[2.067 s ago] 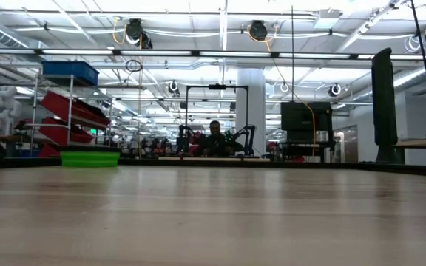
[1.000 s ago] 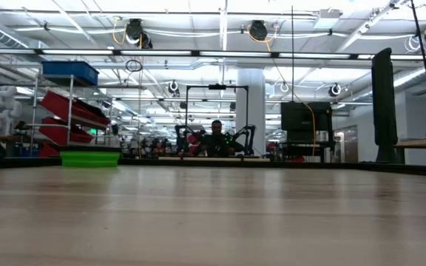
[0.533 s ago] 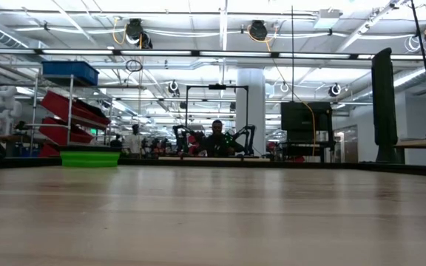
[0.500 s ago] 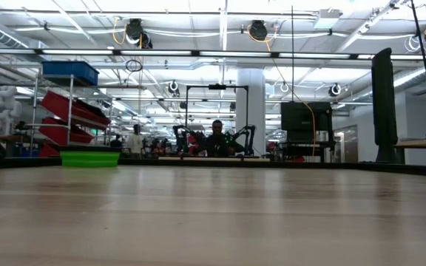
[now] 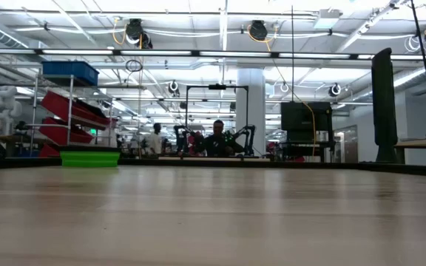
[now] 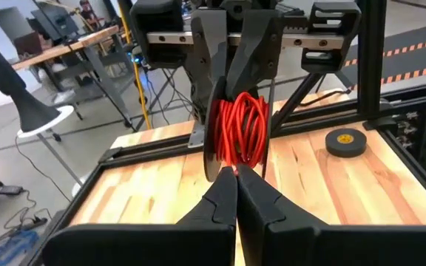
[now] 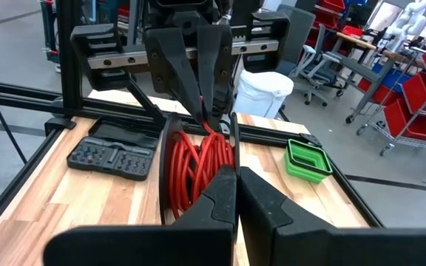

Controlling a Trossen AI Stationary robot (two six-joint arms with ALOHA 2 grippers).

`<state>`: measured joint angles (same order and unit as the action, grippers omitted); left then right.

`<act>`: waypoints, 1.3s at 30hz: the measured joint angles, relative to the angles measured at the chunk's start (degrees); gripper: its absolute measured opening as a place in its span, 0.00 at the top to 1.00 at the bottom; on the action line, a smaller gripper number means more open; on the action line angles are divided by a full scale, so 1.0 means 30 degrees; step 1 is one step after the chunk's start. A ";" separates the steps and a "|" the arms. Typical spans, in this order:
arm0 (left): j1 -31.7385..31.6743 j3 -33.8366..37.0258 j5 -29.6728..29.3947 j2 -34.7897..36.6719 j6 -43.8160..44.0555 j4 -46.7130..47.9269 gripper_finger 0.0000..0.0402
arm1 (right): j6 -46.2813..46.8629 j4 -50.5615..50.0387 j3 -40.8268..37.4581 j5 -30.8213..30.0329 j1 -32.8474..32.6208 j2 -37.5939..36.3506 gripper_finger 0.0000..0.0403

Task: Coil cords
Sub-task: Coil the red wire into the spool

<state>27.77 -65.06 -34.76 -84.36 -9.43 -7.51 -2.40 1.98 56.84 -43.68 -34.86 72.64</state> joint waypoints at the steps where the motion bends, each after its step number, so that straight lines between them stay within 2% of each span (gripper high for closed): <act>1: -0.0021 0.0000 -0.0007 0.0000 0.0076 0.0035 1.00 | 0.0006 0.0000 0.0000 0.0000 0.0026 0.0000 1.00; 13: -0.0015 0.0000 0.0175 -0.0420 0.0042 0.0319 0.85 | -0.0079 0.0538 0.0000 -0.0057 0.0119 -0.0001 1.00; 27: 0.0445 0.0000 0.0008 -0.0641 -0.0117 0.1835 0.84 | -0.0582 0.0576 0.0000 -0.0025 0.0119 -0.0003 1.00; 29: 0.0803 0.0000 -0.0671 -0.0564 -0.0305 0.1840 0.84 | -0.0592 0.0576 0.0000 -0.0022 0.0119 -0.0007 1.00; 33: 0.1983 0.0007 -0.3340 -0.0135 -0.1619 0.1013 0.84 | -0.0611 0.0576 0.0000 -0.0022 0.0119 -0.0007 1.00; 39: 0.3438 0.0004 -0.5374 0.0020 -0.6354 -0.4468 0.84 | -0.0670 0.0568 0.0000 -0.0007 0.0134 -0.0007 1.00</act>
<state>38.08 -65.05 -50.89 -84.30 -28.49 -20.92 -4.41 3.68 56.84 -43.70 -34.46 72.62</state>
